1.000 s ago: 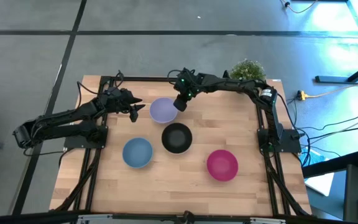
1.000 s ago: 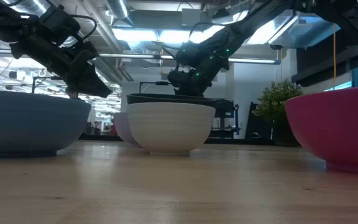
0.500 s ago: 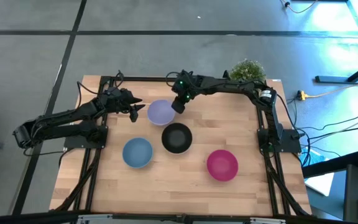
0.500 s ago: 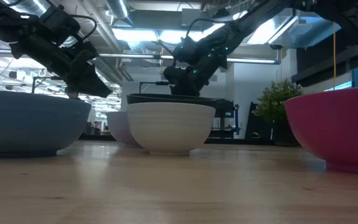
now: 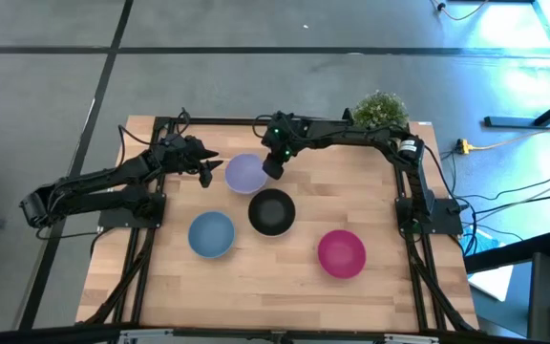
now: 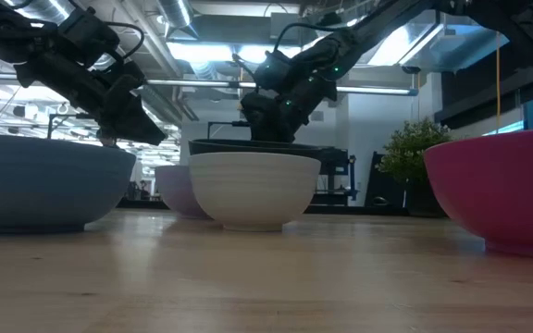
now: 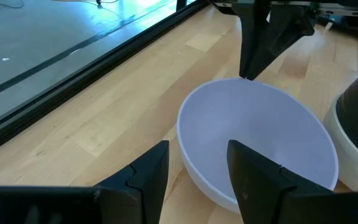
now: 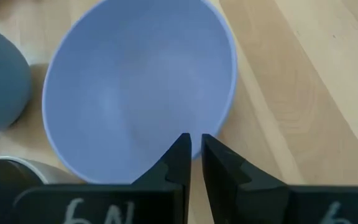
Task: Nest bowls inside each other
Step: Stack the purple bowl on top of the black bowl
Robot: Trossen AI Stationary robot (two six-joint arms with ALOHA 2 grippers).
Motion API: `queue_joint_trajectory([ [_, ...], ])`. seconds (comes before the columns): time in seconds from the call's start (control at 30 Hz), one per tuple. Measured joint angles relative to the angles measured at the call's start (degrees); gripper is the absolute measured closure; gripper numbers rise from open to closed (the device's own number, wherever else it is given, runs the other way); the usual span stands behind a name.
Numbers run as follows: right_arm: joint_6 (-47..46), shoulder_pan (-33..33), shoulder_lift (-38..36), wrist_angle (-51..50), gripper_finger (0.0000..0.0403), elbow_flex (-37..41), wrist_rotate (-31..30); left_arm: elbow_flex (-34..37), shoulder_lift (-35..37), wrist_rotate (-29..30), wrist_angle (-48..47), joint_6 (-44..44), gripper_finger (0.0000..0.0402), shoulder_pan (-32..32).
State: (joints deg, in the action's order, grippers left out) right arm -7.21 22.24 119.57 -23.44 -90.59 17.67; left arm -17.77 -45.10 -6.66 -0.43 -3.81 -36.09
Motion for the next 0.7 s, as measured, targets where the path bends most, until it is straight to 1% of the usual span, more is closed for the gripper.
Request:
queue_joint_trajectory([
  [0.53, -0.12, -1.55, 0.00, -0.13, 0.0362, 0.00, 0.48, -0.01, 0.00, 0.00, 0.01, -0.02, 0.0244, -0.01],
  [0.7, -0.95, -1.76, 0.00, 0.82, 0.0344, 0.02, 0.04, -0.01, 0.00, -0.01, 0.02, -0.02, 0.0244, -0.01],
])
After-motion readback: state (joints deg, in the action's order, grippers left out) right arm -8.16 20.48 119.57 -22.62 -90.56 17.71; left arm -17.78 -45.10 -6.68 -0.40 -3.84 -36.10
